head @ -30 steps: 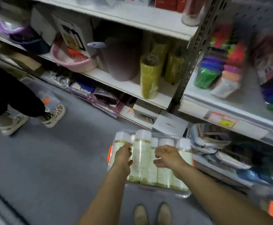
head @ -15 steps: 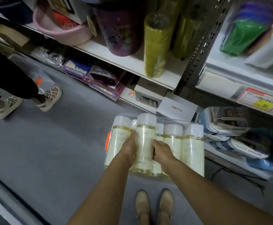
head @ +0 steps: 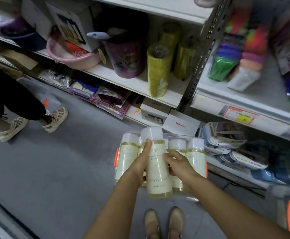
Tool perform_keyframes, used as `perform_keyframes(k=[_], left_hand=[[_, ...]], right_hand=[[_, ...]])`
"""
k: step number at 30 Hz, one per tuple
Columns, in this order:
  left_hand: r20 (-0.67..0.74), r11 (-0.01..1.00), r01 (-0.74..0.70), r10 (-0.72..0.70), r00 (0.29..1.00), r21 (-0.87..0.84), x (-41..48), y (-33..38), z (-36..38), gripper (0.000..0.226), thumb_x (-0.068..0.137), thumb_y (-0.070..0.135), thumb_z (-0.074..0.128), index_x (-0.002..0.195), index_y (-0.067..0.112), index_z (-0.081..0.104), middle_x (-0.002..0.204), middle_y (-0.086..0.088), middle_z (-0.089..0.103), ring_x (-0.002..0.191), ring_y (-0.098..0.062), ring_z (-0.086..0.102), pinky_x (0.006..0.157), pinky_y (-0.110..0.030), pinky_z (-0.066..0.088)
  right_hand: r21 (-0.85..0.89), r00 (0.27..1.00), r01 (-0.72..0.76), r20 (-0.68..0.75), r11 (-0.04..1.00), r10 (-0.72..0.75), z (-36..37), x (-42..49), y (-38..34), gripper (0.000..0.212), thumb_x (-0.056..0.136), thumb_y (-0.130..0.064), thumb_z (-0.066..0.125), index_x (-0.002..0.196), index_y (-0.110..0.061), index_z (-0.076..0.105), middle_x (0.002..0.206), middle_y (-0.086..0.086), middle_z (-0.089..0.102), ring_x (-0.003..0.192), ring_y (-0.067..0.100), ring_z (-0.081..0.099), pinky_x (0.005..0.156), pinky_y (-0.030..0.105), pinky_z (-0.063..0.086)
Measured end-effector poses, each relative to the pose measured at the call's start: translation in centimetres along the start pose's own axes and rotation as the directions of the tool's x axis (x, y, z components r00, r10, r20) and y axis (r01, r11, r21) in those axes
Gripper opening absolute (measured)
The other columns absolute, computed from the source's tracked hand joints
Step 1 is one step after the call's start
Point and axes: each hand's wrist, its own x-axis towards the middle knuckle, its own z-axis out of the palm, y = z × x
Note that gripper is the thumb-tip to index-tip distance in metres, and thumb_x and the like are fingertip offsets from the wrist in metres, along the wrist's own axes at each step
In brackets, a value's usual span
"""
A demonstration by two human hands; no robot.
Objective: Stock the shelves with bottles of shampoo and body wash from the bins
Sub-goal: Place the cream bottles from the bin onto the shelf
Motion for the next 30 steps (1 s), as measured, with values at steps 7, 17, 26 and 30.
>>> perform_keyframes(k=[7,17,26,30], left_hand=[[0.091,0.977,-0.123,0.109,0.990,0.173,-6.8,3.6,0.8,0.064,0.089,0.077,0.038,0.097,0.024,0.072,0.079,0.002,0.078,0.086,-0.016,0.071,0.083,-0.035,0.055],[0.314,0.977,-0.206,0.215,0.925,-0.064,-15.7,7.0,1.8,0.087,0.079,0.085,0.043,0.117,0.011,0.070,0.108,-0.013,0.073,0.097,-0.030,0.070,0.096,-0.047,0.053],[0.363,0.944,-0.307,0.330,0.872,-0.120,-22.3,10.5,2.7,0.089,0.075,0.085,0.048,0.120,0.010,0.068,0.104,-0.018,0.072,0.090,-0.032,0.071,0.087,-0.048,0.055],[0.380,0.935,-0.312,0.353,0.855,-0.167,-25.1,12.1,3.1,0.088,0.073,0.084,0.052,0.119,0.011,0.069,0.105,-0.021,0.073,0.087,-0.035,0.073,0.084,-0.051,0.056]], right_hand=[[-0.054,0.997,0.079,0.005,0.995,-0.079,-1.8,-6.7,-4.4,0.026,0.100,-0.038,0.051,0.107,-0.015,0.059,0.094,0.002,0.066,0.071,0.017,0.059,0.068,0.027,0.045],[0.071,0.973,0.173,0.143,0.982,-0.182,-4.4,-17.0,-9.2,0.019,0.098,-0.037,0.058,0.106,-0.019,0.054,0.109,0.011,0.064,0.085,0.028,0.068,0.072,0.046,0.060],[0.011,0.907,0.364,0.222,0.931,-0.357,-5.2,-24.5,-12.3,0.045,0.094,-0.033,0.064,0.133,-0.044,0.045,0.119,0.008,0.065,0.099,0.032,0.069,0.084,0.051,0.058],[-0.094,0.868,0.468,0.239,0.879,-0.436,-4.9,-26.7,-13.8,0.097,0.074,-0.039,0.084,0.145,-0.053,0.020,0.128,0.000,0.061,0.107,0.021,0.068,0.083,0.040,0.059]])
